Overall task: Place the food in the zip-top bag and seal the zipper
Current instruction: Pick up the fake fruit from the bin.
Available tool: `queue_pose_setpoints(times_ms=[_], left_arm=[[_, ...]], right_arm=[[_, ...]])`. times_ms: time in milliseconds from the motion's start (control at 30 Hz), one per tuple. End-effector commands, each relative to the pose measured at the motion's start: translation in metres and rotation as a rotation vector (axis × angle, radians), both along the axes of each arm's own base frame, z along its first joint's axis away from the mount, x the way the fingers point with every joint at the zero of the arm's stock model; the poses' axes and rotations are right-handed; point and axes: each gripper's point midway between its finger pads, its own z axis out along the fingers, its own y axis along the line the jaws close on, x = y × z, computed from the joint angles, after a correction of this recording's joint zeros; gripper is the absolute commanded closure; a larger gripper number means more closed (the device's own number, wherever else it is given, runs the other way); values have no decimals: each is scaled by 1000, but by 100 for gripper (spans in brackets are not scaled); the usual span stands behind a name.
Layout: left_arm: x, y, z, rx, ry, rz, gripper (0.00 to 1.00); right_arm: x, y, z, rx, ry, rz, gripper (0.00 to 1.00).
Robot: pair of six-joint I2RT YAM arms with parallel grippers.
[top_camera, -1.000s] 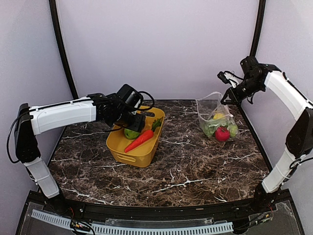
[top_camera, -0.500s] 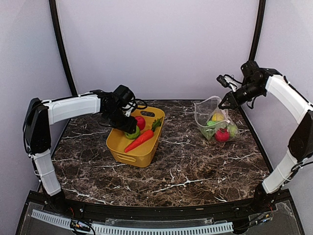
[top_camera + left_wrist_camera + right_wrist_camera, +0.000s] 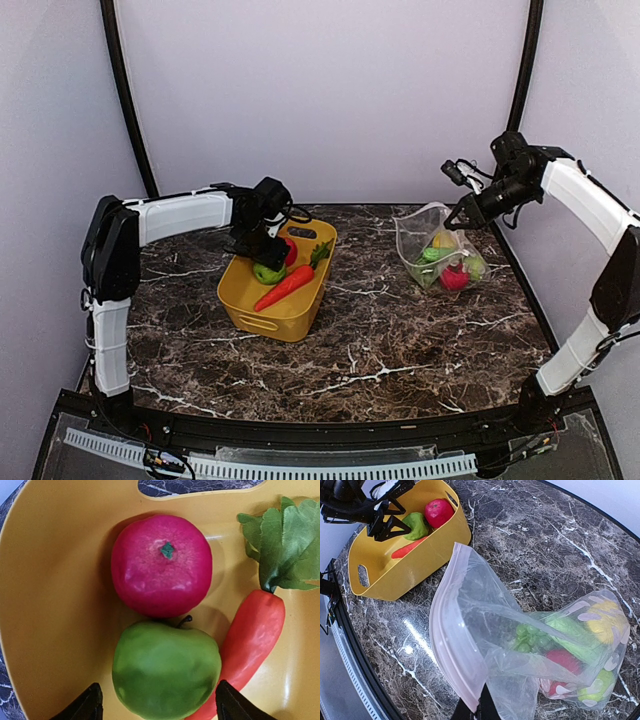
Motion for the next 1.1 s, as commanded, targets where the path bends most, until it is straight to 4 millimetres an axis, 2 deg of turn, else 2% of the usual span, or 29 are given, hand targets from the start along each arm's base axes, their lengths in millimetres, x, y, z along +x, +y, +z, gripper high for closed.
queue_pose_setpoints(times_ms=[0,100,167,233,533,667,767,900,1067], left_arm=[[5,7,-1,57,-9,2,23],[6,5,-8,65,-2,-13,18],[8,4,-15,72,1,-27,8],[9,2,-19,68,1,-38,5],[15,-5,-24,45,-10,-43,14],[12,-6,-25,41,3,-50,26],[10,-6,-16,38,16,-49,35],[8,-4,9,29,2,-40,41],[5,-2,61,-17,-78,-28,44]], right_arm=[[-4,7,7,24,-30,30,100],[-6,8,6,23,-28,35,100],[-7,8,4,20,-25,36,100],[-8,8,3,18,-24,37,100],[-9,8,2,16,-21,36,100],[-9,8,2,12,-21,34,100],[-9,7,2,10,-25,35,100],[-9,6,3,5,-28,31,100],[-8,6,5,2,-35,29,100]])
